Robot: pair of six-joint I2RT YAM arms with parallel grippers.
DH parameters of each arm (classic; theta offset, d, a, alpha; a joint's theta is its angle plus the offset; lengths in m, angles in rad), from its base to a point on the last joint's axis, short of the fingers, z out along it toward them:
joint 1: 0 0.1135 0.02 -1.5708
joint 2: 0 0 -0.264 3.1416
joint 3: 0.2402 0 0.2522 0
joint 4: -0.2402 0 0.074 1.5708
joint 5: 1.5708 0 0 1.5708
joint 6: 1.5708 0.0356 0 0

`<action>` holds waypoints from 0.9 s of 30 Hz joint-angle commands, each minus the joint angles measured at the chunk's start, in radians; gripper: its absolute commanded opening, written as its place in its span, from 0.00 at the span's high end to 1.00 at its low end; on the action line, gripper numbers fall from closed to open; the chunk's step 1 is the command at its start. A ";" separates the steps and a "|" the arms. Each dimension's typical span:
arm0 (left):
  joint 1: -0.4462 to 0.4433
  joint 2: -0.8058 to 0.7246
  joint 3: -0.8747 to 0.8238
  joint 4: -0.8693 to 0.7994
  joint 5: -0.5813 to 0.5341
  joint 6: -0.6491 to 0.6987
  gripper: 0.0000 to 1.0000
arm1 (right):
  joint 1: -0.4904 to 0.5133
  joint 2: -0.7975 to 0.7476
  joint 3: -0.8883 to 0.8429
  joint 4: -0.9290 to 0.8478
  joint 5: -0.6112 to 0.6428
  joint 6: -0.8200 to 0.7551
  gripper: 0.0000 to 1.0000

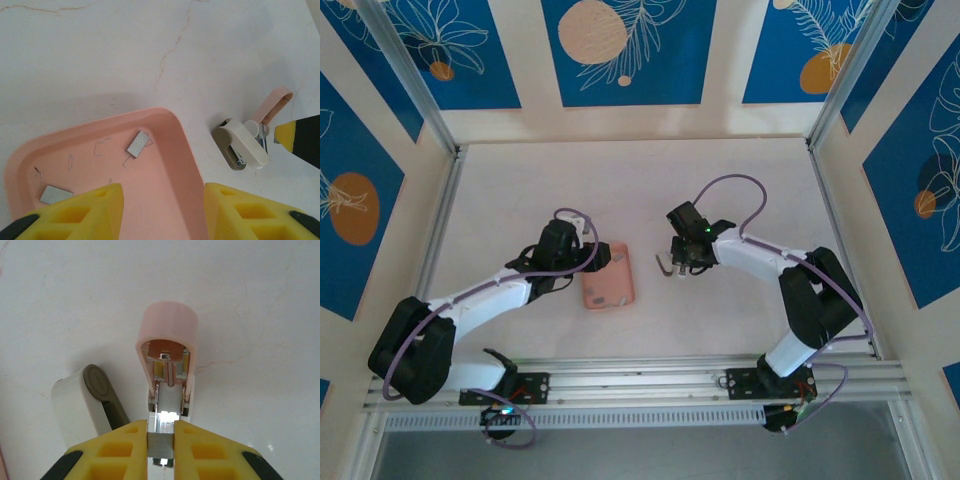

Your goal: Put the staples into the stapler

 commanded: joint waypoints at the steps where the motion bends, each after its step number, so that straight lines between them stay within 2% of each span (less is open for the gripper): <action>1: -0.004 -0.008 -0.001 0.011 -0.005 -0.006 0.55 | -0.006 0.023 0.020 -0.008 -0.028 0.001 0.82; 27: -0.004 -0.004 -0.003 0.012 -0.002 -0.010 0.55 | -0.006 0.068 0.010 -0.021 -0.038 0.011 0.82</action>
